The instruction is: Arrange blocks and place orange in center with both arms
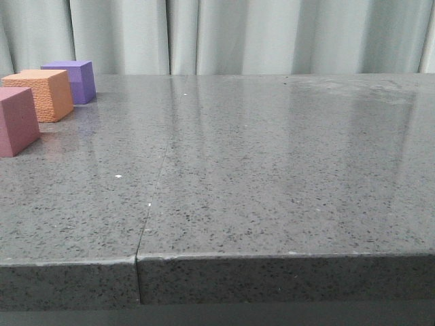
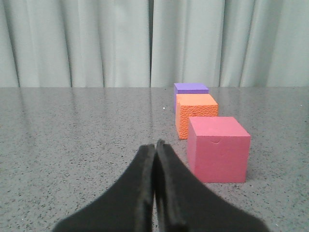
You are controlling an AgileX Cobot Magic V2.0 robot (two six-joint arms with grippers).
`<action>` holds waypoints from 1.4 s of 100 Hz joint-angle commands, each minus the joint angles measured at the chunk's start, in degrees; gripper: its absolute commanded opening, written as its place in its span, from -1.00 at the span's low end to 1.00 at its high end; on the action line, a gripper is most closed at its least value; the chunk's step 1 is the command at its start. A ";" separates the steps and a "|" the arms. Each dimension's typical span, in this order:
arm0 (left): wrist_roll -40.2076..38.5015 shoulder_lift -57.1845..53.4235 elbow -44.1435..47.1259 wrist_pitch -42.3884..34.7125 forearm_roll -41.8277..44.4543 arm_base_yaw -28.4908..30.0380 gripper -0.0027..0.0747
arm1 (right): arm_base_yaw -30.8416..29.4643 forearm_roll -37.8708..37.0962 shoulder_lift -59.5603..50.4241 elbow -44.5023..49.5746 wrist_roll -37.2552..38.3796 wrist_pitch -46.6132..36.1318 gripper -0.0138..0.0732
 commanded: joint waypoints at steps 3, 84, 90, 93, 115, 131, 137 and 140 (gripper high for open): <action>0.00 -1.55 2.42 -4.76 -0.91 0.00 -0.98 | 0.17 -0.54 0.27 -1.40 -0.47 -3.98 -0.84; 0.00 -1.55 2.32 -4.66 -2.15 0.00 -0.98 | 0.17 -0.54 0.27 -1.40 -0.47 -3.98 -0.84; 0.00 -1.55 2.32 -4.66 -2.15 0.00 -0.98 | 0.17 -0.54 0.27 -1.40 -0.47 -3.98 -0.84; 0.00 -1.55 2.32 -4.66 -2.15 0.00 -0.98 | 0.17 -0.54 0.27 -1.40 -0.47 -3.98 -0.84; 0.00 -1.55 2.32 -4.66 -2.15 0.00 -0.98 | 0.12 -0.79 0.27 -1.40 -0.47 -3.98 -0.84; 0.00 -1.55 2.32 -4.66 -2.15 0.00 -0.98 | -0.36 -2.91 0.20 -1.40 -0.47 -8.58 -0.84; 0.00 -1.55 2.32 -4.66 -2.15 0.00 -0.98 | -1.47 -4.57 0.20 -1.34 -0.47 -10.92 -0.84; 0.00 -1.55 2.32 -4.66 -2.15 0.00 -0.98 | -2.28 -5.12 0.20 -1.13 -0.47 -11.91 -0.84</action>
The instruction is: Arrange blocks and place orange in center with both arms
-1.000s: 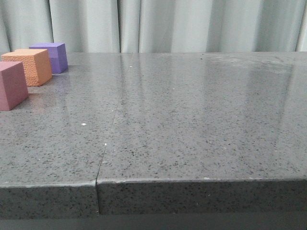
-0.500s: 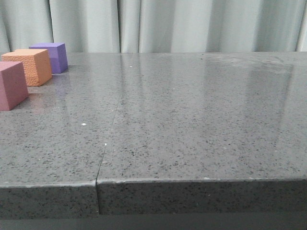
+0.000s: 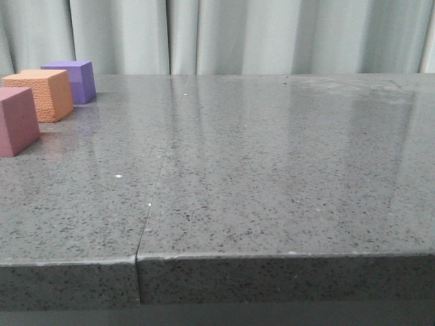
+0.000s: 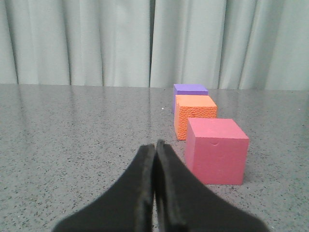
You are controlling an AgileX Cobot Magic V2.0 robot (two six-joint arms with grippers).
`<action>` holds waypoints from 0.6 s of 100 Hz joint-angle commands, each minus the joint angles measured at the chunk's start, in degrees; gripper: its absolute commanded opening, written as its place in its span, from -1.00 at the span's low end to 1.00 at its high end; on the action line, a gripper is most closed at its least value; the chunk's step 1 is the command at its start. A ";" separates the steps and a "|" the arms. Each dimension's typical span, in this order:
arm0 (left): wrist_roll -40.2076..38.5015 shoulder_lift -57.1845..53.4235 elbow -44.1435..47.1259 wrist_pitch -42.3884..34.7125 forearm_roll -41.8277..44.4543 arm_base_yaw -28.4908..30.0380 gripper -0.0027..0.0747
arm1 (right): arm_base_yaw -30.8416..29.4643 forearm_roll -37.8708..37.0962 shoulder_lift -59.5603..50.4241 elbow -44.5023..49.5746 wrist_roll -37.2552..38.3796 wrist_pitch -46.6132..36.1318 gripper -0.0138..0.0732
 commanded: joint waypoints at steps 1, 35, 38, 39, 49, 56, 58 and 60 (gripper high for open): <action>0.00 -1.55 2.32 -4.66 -0.57 0.00 -0.98 | -1.93 -3.00 0.20 -1.06 -0.47 -8.64 -0.84; 0.00 -1.55 2.32 -4.66 -0.57 0.00 -0.98 | -17.70 -3.75 -5.93 7.75 -2.43 -26.64 -0.84; 0.00 -1.55 2.32 -4.66 -0.57 0.00 -0.98 | -18.90 -3.75 -7.17 9.00 -2.43 -27.46 -0.84; 0.00 -1.55 2.32 -4.66 -0.57 0.00 -0.98 | -19.20 -3.75 -7.49 9.25 -2.43 -27.77 -0.84; 0.00 -1.55 2.32 -4.66 -0.57 0.00 -0.98 | -23.48 -3.67 -12.25 12.01 -4.25 -28.32 -0.84; 0.00 -1.55 2.32 -4.66 -0.57 0.00 -0.98 | -25.50 -1.72 -14.92 13.74 -7.82 -28.27 -0.84; 0.00 -1.55 2.32 -4.66 -0.57 0.00 -0.98 | -25.82 -0.71 -15.37 14.21 -8.83 -28.27 -0.84; 0.00 -1.55 2.32 -4.66 -0.57 0.00 -0.98 | -26.26 0.35 -15.99 14.64 -9.71 -28.27 -0.84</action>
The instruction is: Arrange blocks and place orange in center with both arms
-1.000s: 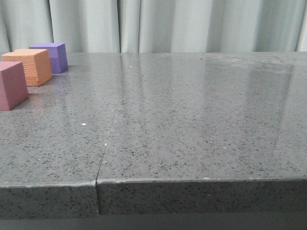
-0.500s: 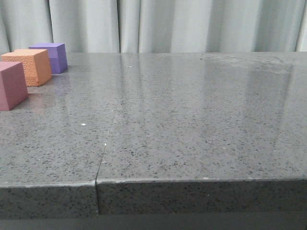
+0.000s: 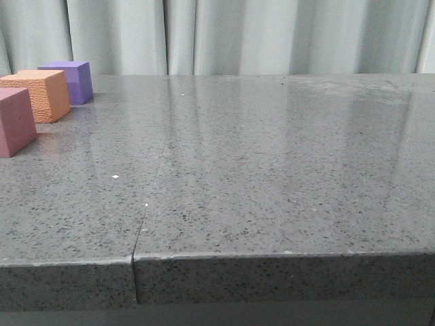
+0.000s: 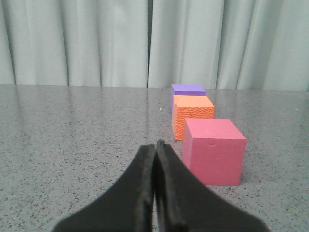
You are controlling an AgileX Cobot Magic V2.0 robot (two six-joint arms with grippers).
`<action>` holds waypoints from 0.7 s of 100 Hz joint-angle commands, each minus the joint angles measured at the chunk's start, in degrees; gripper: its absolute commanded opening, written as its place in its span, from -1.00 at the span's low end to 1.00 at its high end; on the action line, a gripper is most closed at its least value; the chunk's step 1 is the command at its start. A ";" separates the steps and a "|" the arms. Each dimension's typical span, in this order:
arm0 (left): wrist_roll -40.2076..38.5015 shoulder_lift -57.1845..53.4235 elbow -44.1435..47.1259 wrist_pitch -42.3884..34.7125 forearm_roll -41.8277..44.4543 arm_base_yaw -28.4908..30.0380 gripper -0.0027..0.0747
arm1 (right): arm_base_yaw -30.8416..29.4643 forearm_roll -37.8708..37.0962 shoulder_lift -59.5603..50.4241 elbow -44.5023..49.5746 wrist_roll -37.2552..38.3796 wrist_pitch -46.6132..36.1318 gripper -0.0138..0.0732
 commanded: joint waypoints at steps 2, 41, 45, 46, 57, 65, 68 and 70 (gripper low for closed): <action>0.00 -1.55 2.32 -4.66 -0.57 0.00 -0.98 | -2.65 3.59 -2.58 0.68 -5.23 -5.47 -0.84; 0.00 -1.55 2.32 -4.66 -0.57 0.00 -0.98 | -5.73 4.67 -8.21 8.93 -5.84 -5.82 -0.84; 0.00 -1.55 2.32 -4.66 -0.57 0.00 -0.98 | -5.73 4.67 -8.86 9.86 -5.82 -6.33 -0.84; 0.00 -1.55 2.32 -4.66 -0.57 0.00 -0.98 | -5.73 4.67 -8.99 9.86 -5.82 -5.35 -0.84; 0.00 -1.55 2.32 -4.66 -0.57 0.00 -0.98 | -5.73 4.61 -12.25 9.70 -5.82 -2.29 -0.84; 0.00 -1.55 2.32 -4.66 -0.57 0.00 -0.98 | -5.66 4.61 -12.34 9.76 -5.82 -2.35 -0.84; 0.00 -1.55 2.32 -4.66 -0.57 0.00 -0.98 | -5.66 4.61 -12.39 9.76 -5.82 -2.29 -0.84; 0.00 -1.55 2.32 -4.66 -0.57 0.00 -0.98 | -5.66 4.61 -12.39 9.76 -5.82 -2.29 -0.84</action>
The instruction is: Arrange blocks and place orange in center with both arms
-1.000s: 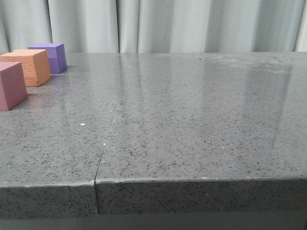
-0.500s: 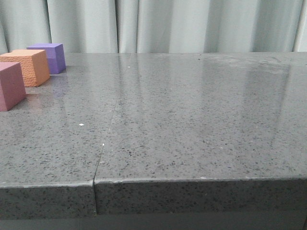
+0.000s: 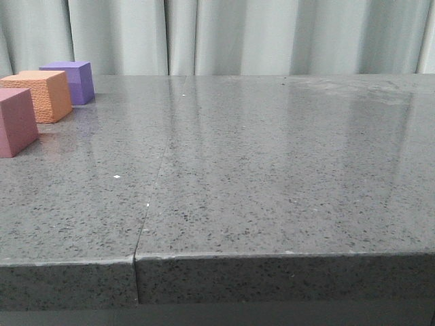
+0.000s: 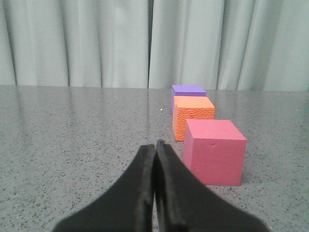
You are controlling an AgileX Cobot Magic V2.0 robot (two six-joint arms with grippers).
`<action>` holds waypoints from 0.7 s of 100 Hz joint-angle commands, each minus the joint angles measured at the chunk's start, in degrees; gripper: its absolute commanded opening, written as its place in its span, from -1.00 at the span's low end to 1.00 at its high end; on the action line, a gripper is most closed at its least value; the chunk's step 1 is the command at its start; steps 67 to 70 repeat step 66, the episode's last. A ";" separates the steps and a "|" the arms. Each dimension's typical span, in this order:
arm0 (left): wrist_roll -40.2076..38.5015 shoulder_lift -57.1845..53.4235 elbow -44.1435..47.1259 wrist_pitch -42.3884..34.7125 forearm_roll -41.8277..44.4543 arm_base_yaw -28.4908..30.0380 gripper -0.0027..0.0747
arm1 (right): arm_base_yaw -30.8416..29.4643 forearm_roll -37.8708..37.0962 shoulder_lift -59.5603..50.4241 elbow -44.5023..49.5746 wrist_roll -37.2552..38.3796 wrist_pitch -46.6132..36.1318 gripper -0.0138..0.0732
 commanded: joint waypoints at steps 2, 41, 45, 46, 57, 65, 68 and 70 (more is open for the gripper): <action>0.00 -1.55 2.32 -4.66 -0.57 0.00 -0.98 | -0.23 0.21 -1.28 -0.98 -0.78 -4.17 -0.84; 0.00 -1.55 2.32 -4.66 -0.57 0.00 -0.98 | -0.23 0.21 -1.28 -1.03 -0.78 -4.62 -0.84; 0.00 -1.55 2.32 -4.66 -0.57 0.00 -0.98 | -0.23 0.21 -1.28 -1.03 -0.78 -4.62 -0.84; 0.00 -1.55 2.32 -4.66 -0.57 0.00 -0.98 | -0.23 0.21 -1.28 -1.03 -0.78 -4.62 -0.84; 0.00 -1.55 2.32 -4.66 -0.57 0.00 -0.98 | -0.23 0.21 -1.28 -1.03 -0.78 -4.62 -0.84; 0.00 -1.55 2.32 -4.66 -0.57 0.00 -0.98 | -0.23 0.21 -1.28 -1.03 -0.78 -4.62 -0.84; 0.00 -1.55 2.32 -4.66 -0.57 0.00 -0.98 | -0.23 0.21 -1.28 -1.03 -0.78 -4.62 -0.84; 0.00 -1.55 2.32 -4.66 -0.57 0.00 -0.98 | -0.23 0.21 -1.28 -1.03 -0.78 -4.62 -0.84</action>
